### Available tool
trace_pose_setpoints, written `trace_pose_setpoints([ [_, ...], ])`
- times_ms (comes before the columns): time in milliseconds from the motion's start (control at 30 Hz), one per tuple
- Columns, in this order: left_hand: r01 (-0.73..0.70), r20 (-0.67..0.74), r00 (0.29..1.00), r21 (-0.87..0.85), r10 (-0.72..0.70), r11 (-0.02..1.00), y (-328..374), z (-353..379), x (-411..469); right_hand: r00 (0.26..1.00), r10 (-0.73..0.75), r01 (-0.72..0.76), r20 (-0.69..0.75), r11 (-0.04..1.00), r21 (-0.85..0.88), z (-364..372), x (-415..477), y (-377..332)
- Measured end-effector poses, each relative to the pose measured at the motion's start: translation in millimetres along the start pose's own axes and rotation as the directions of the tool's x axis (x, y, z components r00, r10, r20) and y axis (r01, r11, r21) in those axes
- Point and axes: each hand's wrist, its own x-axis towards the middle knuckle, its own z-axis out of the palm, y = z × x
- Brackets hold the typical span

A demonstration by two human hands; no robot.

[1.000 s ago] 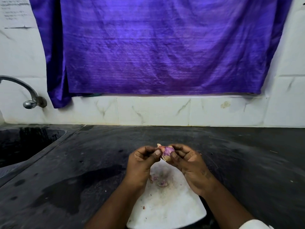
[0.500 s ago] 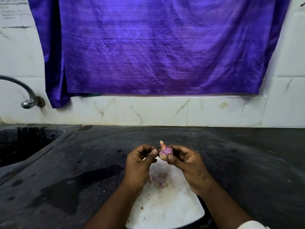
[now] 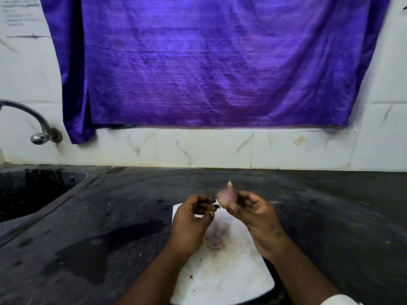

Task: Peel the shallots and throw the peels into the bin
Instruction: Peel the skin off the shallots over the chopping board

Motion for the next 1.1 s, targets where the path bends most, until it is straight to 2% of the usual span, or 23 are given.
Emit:
trace_pose_setpoints([
  [100,-0.038,-0.022,0.999,0.048,0.039,0.998,3.0,0.5,-0.7,1.000,-0.002,0.002,-0.005,1.000,-0.010,-0.8,-0.2,-0.1],
  [267,-0.123,-0.077,0.989,0.011,0.124,0.992,11.1,0.7,-3.1,1.000,-0.012,0.012,0.000,0.999,-0.053,-0.1,-2.1,-1.3],
  [433,-0.189,-0.123,0.972,0.082,0.199,0.978,15.2,1.1,-5.8,1.000,-0.025,0.027,0.015,0.987,-0.161,2.6,-3.4,0.0],
  [567,-0.224,-0.124,0.963,0.122,0.239,0.967,16.6,0.6,-7.0,0.999,-0.031,0.033,0.013,0.984,-0.176,3.6,-3.5,0.4],
  [833,-0.162,-0.093,0.982,0.001,0.162,0.987,11.4,3.3,-5.1,0.999,-0.016,0.019,0.027,0.993,-0.115,5.6,-4.9,-1.8],
  [1100,-0.172,-0.048,0.984,-0.029,0.170,0.985,5.1,3.7,-4.9,0.998,-0.009,0.015,0.056,0.993,-0.114,7.0,-7.4,-3.9],
])
